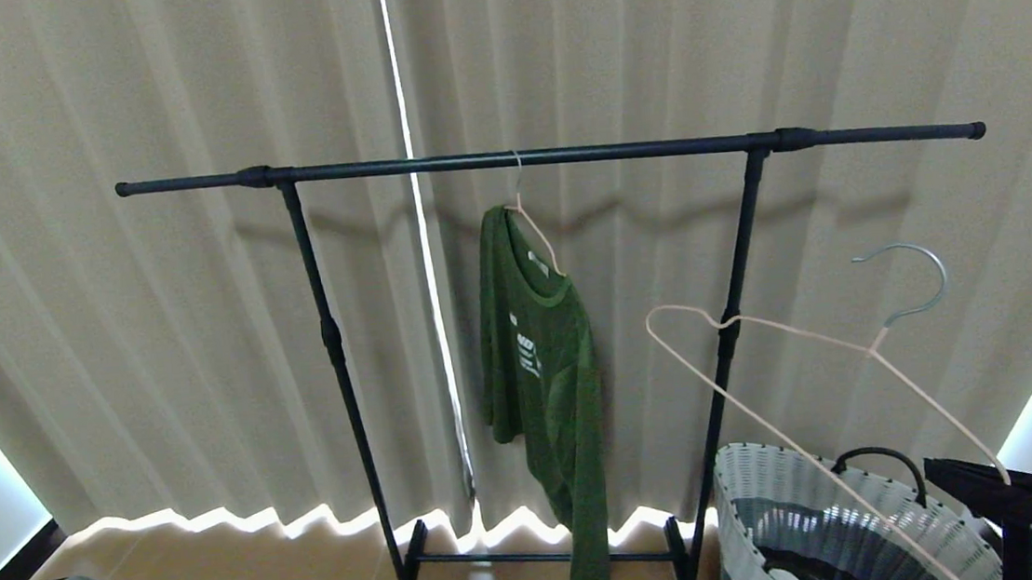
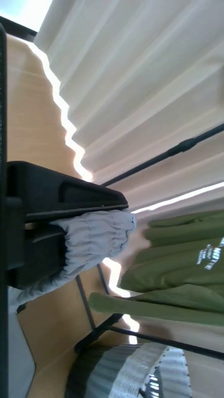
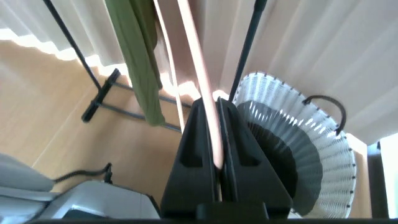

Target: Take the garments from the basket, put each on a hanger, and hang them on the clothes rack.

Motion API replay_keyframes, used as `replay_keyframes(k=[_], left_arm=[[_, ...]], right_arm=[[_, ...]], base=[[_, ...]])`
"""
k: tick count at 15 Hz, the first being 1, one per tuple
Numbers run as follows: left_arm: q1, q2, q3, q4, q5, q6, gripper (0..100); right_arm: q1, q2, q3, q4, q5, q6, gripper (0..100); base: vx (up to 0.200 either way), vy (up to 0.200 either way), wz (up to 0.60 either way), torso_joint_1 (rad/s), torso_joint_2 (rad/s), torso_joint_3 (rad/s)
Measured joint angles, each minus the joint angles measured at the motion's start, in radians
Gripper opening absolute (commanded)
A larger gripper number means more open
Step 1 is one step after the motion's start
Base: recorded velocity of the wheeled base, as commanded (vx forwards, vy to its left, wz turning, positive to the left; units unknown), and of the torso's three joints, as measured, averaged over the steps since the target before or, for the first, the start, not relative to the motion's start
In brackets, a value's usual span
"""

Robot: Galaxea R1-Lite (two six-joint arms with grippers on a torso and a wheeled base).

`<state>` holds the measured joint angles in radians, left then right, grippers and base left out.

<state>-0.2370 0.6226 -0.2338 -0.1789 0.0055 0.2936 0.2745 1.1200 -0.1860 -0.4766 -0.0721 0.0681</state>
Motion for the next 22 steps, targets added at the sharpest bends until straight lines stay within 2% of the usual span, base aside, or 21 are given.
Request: replay_keyframes(k=[1,9,18,20,22], left_arm=[[-0.001,0.000,-0.002,0.000,0.000,0.000,0],[-0.003,0.001,-0.004,0.000,0.001,-0.001,0],[-0.013,0.000,0.010,0.001,0.000,0.000,0],[-0.014,0.006,0.003,0.002,0.000,0.000,0],[-0.014,0.021,-0.010,0.003,0.000,-0.002,0]], right_arm=[[0.000,0.000,0.000,-0.001,0.000,0.000,0],[0.001,-0.001,0.002,-0.002,0.003,0.000,0],[0.020,-0.012,0.023,0.002,0.001,-0.007,0],[0.045,-0.027,0.023,0.002,0.003,-0.007,0],[0.105,-0.046,0.033,0.010,0.004,-0.006,0]], base=[[0.000,0.000,0.00,0.000,0.00,0.000],[0.000,0.200,0.00,0.004,0.00,-0.001],[0.000,0.000,0.00,0.000,0.00,0.000],[0.000,0.000,0.00,0.000,0.00,0.000],[0.000,0.000,0.00,0.000,0.00,0.000]])
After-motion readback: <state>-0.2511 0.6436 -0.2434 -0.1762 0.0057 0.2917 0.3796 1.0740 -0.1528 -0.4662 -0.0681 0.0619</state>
